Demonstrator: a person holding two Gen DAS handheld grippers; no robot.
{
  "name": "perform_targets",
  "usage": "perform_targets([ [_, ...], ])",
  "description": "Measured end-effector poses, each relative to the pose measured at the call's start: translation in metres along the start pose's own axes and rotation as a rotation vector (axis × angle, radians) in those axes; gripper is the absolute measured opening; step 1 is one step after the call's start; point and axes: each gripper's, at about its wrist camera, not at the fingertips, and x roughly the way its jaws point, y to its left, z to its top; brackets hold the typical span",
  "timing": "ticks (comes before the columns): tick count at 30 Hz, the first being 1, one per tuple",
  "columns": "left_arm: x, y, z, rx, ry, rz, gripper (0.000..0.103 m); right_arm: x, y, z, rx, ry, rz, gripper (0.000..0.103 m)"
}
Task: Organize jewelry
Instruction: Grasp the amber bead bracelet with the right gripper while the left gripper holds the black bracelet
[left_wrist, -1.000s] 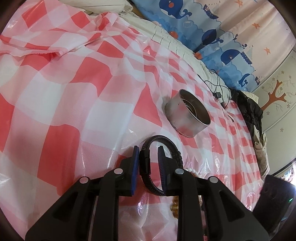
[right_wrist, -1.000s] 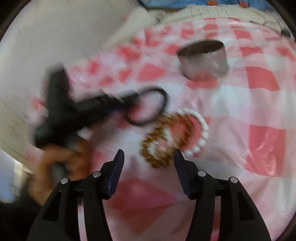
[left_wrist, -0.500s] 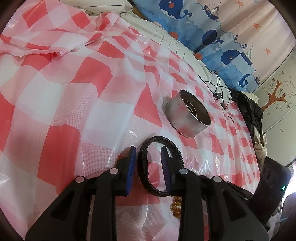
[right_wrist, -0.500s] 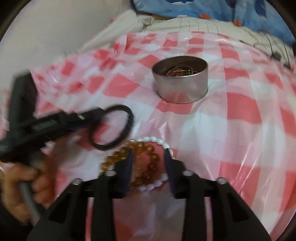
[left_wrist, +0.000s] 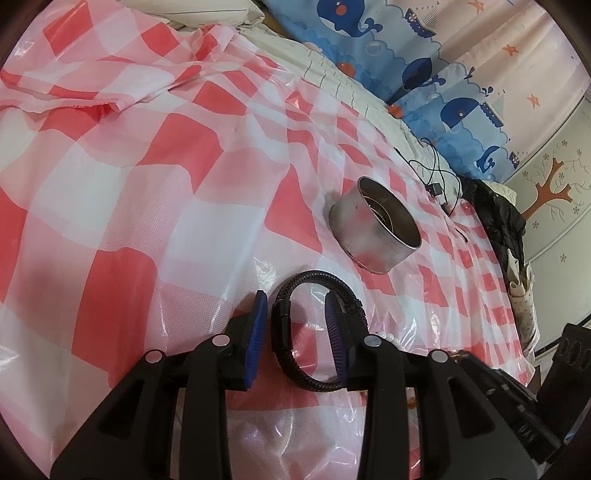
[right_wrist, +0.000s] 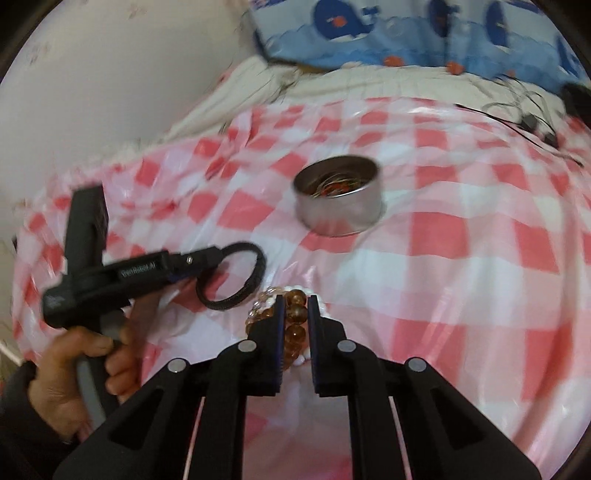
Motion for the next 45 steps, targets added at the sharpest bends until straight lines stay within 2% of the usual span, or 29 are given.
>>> perform_targets([
  [3, 0.002, -0.001, -0.002, 0.013, 0.001, 0.008, 0.033, -0.003, -0.021, 0.001, 0.070, 0.004, -0.051, 0.012],
  [6, 0.003, -0.003, -0.003, 0.033, -0.001, 0.020, 0.034, 0.009, -0.034, -0.002, 0.121, 0.050, -0.098, 0.014],
  [8, 0.003, -0.005, -0.003, 0.048, -0.001, 0.028, 0.035, 0.014, -0.033, -0.005, 0.099, 0.072, -0.142, 0.033],
  [9, 0.004, -0.007, -0.004, 0.058, -0.002, 0.033, 0.036, 0.015, -0.031, -0.005, 0.081, 0.077, -0.174, 0.038],
  [13, 0.004, -0.013, -0.005, 0.105, -0.005, 0.062, 0.038, 0.028, -0.026, -0.011, 0.011, 0.121, -0.268, 0.041],
  [15, 0.005, -0.016, -0.006, 0.131, -0.005, 0.077, 0.038, 0.038, -0.023, -0.017, -0.032, 0.151, -0.309, 0.041],
  [16, 0.006, -0.017, -0.007, 0.144, -0.004, 0.085, 0.038, 0.041, -0.020, -0.018, -0.060, 0.154, -0.330, 0.036],
  [17, 0.006, -0.019, -0.007, 0.161, -0.004, 0.094, 0.037, 0.041, -0.016, -0.019, -0.081, 0.154, -0.331, 0.018],
  [18, 0.006, -0.022, -0.008, 0.179, -0.001, 0.098, 0.035, 0.040, -0.014, -0.019, -0.086, 0.151, -0.310, 0.012],
  [19, 0.005, -0.023, -0.008, 0.194, -0.001, 0.095, 0.023, 0.039, -0.014, -0.018, -0.073, 0.144, -0.286, 0.012],
  [21, 0.003, -0.027, -0.007, 0.216, 0.002, 0.082, 0.010, 0.028, -0.025, -0.015, 0.030, 0.102, -0.159, 0.012],
  [24, -0.007, -0.032, -0.005, 0.227, -0.031, 0.052, 0.004, 0.008, -0.042, -0.008, 0.180, 0.008, 0.022, 0.012],
  [28, -0.016, -0.036, -0.002, 0.242, -0.053, 0.036, 0.004, -0.010, -0.053, -0.005, 0.281, -0.081, 0.166, 0.012],
  [30, -0.010, -0.035, -0.003, 0.234, -0.033, 0.043, 0.004, -0.012, -0.053, -0.003, 0.296, -0.097, 0.189, 0.012],
  [31, -0.005, -0.033, -0.003, 0.229, -0.007, 0.056, 0.004, -0.013, -0.054, -0.002, 0.302, -0.102, 0.201, 0.012],
  [33, -0.002, -0.029, -0.005, 0.219, -0.006, 0.081, 0.007, -0.015, -0.052, -0.001, 0.304, -0.112, 0.208, 0.012],
  [35, 0.001, -0.028, -0.006, 0.223, 0.007, 0.098, 0.026, -0.018, -0.047, 0.002, 0.302, -0.123, 0.223, 0.012],
  [36, 0.002, -0.028, -0.006, 0.222, 0.006, 0.102, 0.041, -0.020, -0.045, 0.003, 0.298, -0.130, 0.231, 0.012],
  [45, 0.008, -0.041, -0.014, 0.317, 0.007, 0.161, 0.043, -0.026, -0.050, 0.007, 0.303, -0.164, 0.249, 0.012],
])
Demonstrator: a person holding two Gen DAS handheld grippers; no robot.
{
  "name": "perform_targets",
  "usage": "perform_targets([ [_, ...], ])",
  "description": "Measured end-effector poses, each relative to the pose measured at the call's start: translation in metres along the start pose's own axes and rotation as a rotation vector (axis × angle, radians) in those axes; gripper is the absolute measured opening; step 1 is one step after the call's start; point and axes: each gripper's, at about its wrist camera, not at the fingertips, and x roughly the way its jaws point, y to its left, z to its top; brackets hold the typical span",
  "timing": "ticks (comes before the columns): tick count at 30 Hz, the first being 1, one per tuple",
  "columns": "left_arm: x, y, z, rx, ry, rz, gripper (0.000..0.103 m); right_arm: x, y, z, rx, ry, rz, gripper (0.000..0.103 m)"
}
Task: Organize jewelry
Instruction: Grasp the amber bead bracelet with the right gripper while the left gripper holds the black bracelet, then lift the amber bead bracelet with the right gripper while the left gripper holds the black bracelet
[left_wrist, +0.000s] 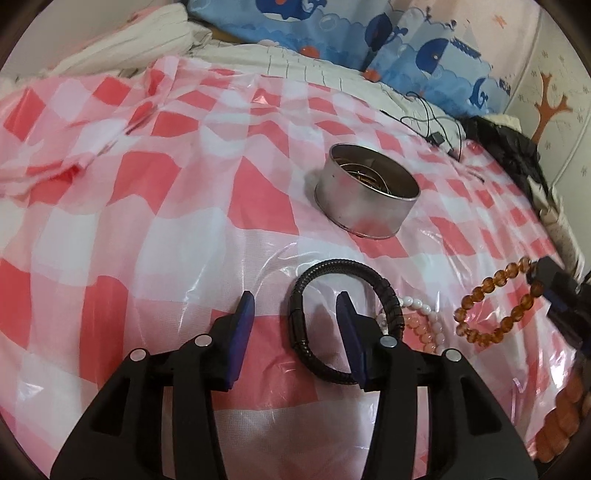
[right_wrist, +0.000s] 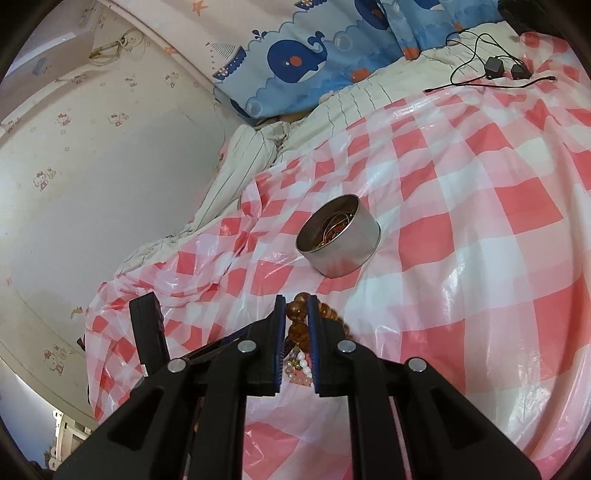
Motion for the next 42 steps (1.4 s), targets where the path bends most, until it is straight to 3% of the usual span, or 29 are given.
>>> perform_targets([
  [5, 0.000, -0.018, -0.003, 0.120, 0.000, 0.063, 0.039, 0.002, 0.000, -0.001, -0.002, 0.007, 0.002, 0.013],
  [7, 0.001, -0.024, -0.004, 0.168, 0.009, 0.073, 0.018, 0.002, -0.001, -0.001, -0.002, 0.010, 0.002, 0.012],
  [9, 0.000, -0.027, -0.005, 0.186, 0.013, 0.064, 0.007, 0.003, 0.000, -0.002, -0.003, 0.010, 0.000, 0.012],
  [14, -0.010, -0.019, -0.001, 0.104, -0.012, -0.003, 0.007, 0.001, 0.001, -0.001, 0.000, -0.007, 0.012, 0.012],
  [18, -0.008, -0.012, 0.000, 0.075, -0.012, 0.003, 0.007, 0.004, -0.001, -0.001, 0.004, -0.003, 0.004, 0.012],
  [42, -0.009, -0.018, 0.001, 0.100, -0.022, 0.019, 0.008, 0.009, -0.002, -0.005, 0.009, 0.003, 0.006, 0.013],
])
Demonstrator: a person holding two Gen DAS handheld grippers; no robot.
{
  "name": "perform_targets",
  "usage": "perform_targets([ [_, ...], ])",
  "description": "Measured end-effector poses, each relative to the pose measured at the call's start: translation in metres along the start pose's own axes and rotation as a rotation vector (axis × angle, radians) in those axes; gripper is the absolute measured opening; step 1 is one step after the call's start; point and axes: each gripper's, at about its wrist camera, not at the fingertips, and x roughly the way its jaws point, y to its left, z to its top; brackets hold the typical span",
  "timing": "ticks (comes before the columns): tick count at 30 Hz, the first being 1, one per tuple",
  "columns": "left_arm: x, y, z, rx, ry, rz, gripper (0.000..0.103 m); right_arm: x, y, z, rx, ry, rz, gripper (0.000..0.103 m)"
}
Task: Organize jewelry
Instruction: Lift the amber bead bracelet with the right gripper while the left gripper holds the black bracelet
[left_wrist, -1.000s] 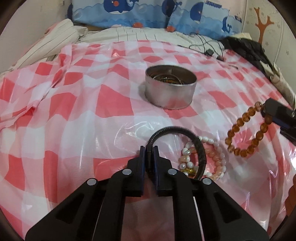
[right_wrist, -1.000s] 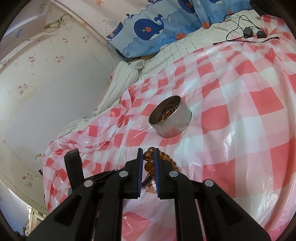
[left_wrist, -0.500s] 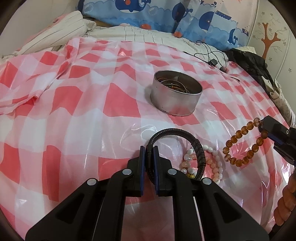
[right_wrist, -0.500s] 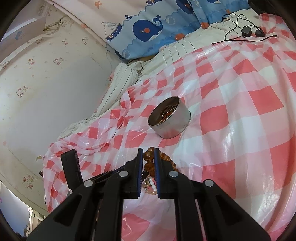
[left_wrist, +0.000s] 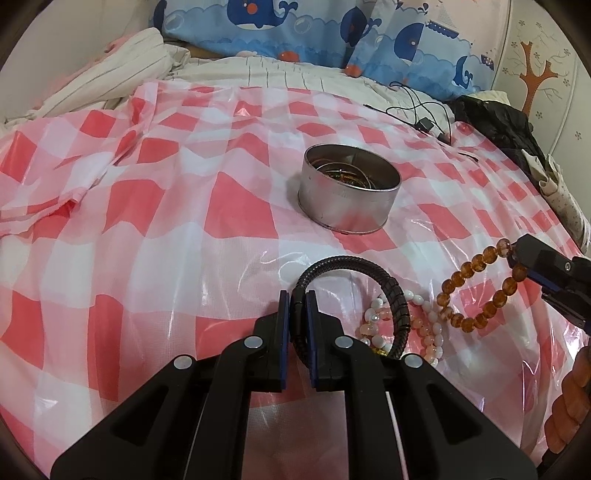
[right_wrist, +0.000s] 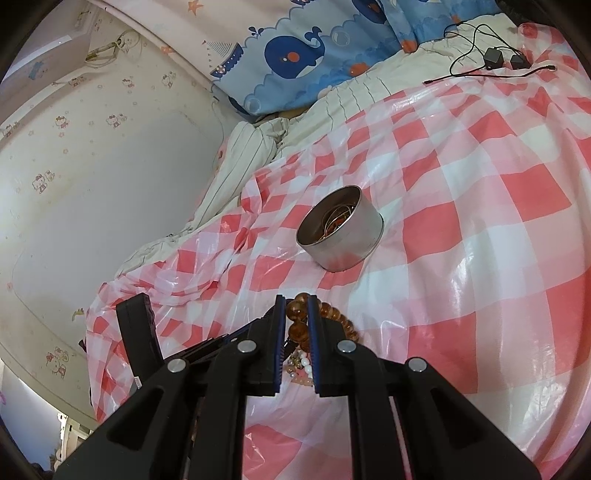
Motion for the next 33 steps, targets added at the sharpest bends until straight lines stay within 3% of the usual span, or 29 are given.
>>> perform_targets([
  [10, -0.008, -0.007, 0.003, 0.041, -0.031, 0.020, 0.008, -0.002, 0.006, 0.000, -0.002, -0.025, 0.014, 0.013],
  [12, -0.008, -0.007, 0.003, 0.038, -0.029, 0.020, 0.008, 0.002, 0.004, 0.000, 0.005, 0.000, -0.003, 0.025],
  [13, -0.008, -0.007, 0.003, 0.035, -0.028, 0.019, 0.008, 0.004, 0.004, -0.002, 0.003, 0.011, -0.026, 0.039],
  [14, -0.008, -0.006, 0.004, 0.032, -0.027, 0.018, 0.008, 0.006, 0.004, -0.002, -0.008, 0.022, -0.060, 0.042],
  [18, -0.007, -0.004, 0.003, 0.027, -0.021, 0.013, 0.008, 0.022, 0.000, -0.008, -0.077, 0.088, -0.272, 0.042],
  [23, -0.006, -0.004, 0.002, 0.027, -0.018, 0.012, 0.008, 0.046, -0.002, -0.021, -0.164, 0.180, -0.395, 0.042],
  [25, -0.006, -0.004, 0.002, 0.028, -0.017, 0.013, 0.008, 0.064, 0.009, -0.032, -0.287, 0.224, -0.490, 0.037],
  [26, -0.005, -0.004, 0.001, 0.027, -0.017, 0.013, 0.008, 0.069, 0.013, -0.035, -0.337, 0.231, -0.519, 0.023],
  [27, -0.005, -0.004, 0.001, 0.028, -0.017, 0.013, 0.008, 0.072, 0.018, -0.038, -0.372, 0.239, -0.521, 0.015],
  [29, -0.006, -0.004, 0.002, 0.029, -0.019, 0.013, 0.008, 0.069, 0.019, -0.039, -0.355, 0.234, -0.482, 0.013],
  [33, -0.005, -0.005, 0.001, 0.035, -0.022, 0.015, 0.008, 0.046, 0.000, -0.027, -0.158, 0.169, -0.296, 0.013],
])
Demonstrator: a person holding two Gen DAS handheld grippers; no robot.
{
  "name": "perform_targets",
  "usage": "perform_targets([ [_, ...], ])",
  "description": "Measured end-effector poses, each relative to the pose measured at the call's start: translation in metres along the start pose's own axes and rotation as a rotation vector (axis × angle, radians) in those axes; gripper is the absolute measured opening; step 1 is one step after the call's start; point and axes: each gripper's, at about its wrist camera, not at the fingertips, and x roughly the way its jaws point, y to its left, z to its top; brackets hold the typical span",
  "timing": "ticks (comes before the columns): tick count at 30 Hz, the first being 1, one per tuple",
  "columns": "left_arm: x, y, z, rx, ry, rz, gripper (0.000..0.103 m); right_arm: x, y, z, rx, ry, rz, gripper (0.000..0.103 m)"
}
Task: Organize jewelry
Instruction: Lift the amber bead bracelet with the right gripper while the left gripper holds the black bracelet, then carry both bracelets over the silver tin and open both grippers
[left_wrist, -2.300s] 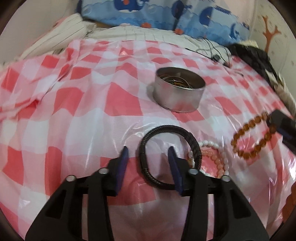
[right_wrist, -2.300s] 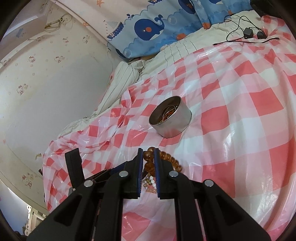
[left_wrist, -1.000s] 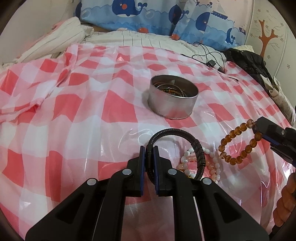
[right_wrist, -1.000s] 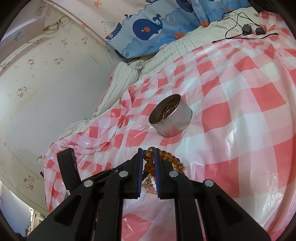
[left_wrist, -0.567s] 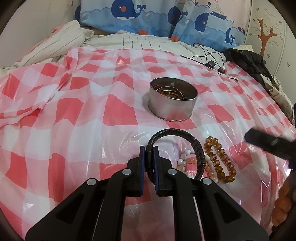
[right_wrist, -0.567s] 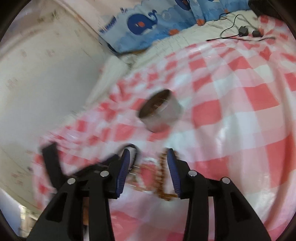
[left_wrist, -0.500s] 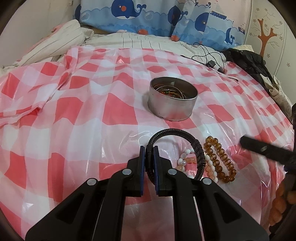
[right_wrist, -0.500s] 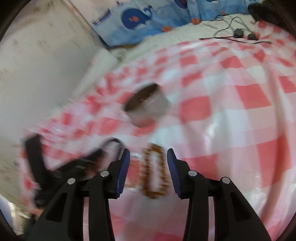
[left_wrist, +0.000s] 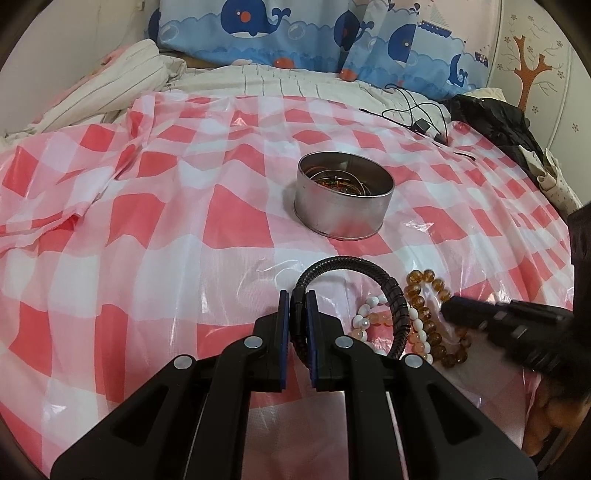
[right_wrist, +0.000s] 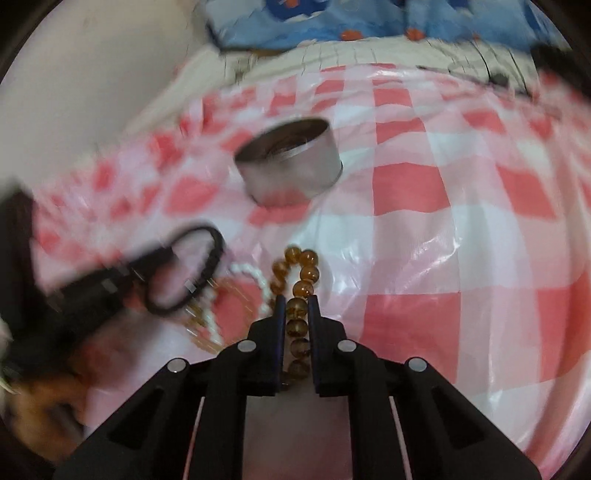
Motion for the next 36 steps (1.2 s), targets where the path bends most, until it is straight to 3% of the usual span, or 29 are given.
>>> perform_targets([
  [7, -0.003, -0.001, 0.002, 0.000, -0.013, -0.015, 0.008, -0.032, -0.004, 0.007, 0.120, -0.130, 0.258, 0.013],
  [14, -0.024, -0.002, 0.023, -0.035, -0.064, -0.084, 0.008, -0.058, 0.002, 0.042, 0.140, -0.226, 0.381, 0.013],
  [23, -0.009, -0.005, 0.073, -0.026, -0.101, -0.078, 0.008, -0.050, 0.006, 0.101, 0.095, -0.244, 0.398, 0.013],
  [28, 0.019, -0.009, 0.102, -0.018, -0.101, -0.065, 0.008, -0.032, 0.014, 0.132, 0.035, -0.246, 0.332, 0.013],
  [30, 0.044, -0.015, 0.109, 0.012, -0.040, -0.079, 0.011, -0.011, 0.019, 0.141, 0.005, -0.208, 0.275, 0.013],
  [32, 0.061, -0.017, 0.108, 0.035, 0.014, -0.065, 0.016, 0.018, 0.018, 0.145, -0.003, -0.122, 0.212, 0.030],
  [36, 0.046, -0.007, 0.088, 0.044, 0.009, -0.050, 0.025, 0.022, 0.007, 0.134, 0.021, -0.101, 0.200, 0.031],
])
